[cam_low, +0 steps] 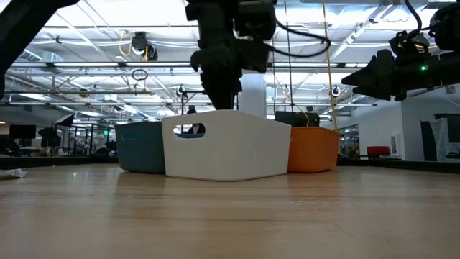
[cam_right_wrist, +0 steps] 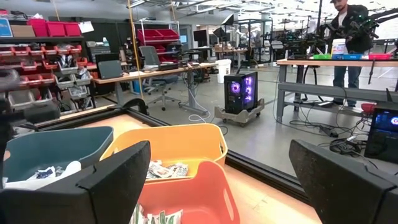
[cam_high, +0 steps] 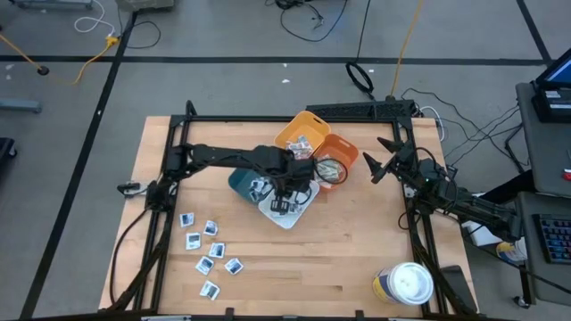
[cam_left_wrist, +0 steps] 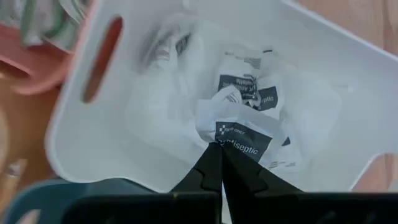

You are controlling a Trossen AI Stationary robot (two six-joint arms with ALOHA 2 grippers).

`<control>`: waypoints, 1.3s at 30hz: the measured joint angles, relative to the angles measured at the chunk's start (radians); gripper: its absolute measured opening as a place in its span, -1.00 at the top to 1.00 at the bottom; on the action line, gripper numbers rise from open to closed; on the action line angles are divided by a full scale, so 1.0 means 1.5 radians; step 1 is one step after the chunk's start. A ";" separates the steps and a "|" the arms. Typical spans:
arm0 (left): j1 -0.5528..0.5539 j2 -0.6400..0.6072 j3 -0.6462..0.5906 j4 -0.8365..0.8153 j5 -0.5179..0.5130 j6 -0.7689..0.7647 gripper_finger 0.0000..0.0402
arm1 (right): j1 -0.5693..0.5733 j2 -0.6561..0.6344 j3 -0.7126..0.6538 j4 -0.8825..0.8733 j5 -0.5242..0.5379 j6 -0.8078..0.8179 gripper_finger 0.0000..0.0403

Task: Pick & Place First Aid Supplies
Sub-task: Put the black towelette pack into the white bin

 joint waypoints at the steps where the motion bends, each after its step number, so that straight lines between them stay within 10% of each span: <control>1: 0.000 0.006 0.000 0.000 -0.001 -0.012 0.97 | 0.000 0.000 0.000 0.000 0.000 0.000 -0.87; 19: -0.007 0.010 0.001 -0.005 0.006 -0.099 -0.49 | 0.000 0.000 0.000 0.000 0.000 0.000 -0.87; 39: 0.014 -0.106 -0.049 -0.073 0.025 -0.496 -0.53 | 0.000 0.000 0.000 0.000 0.000 0.000 -0.87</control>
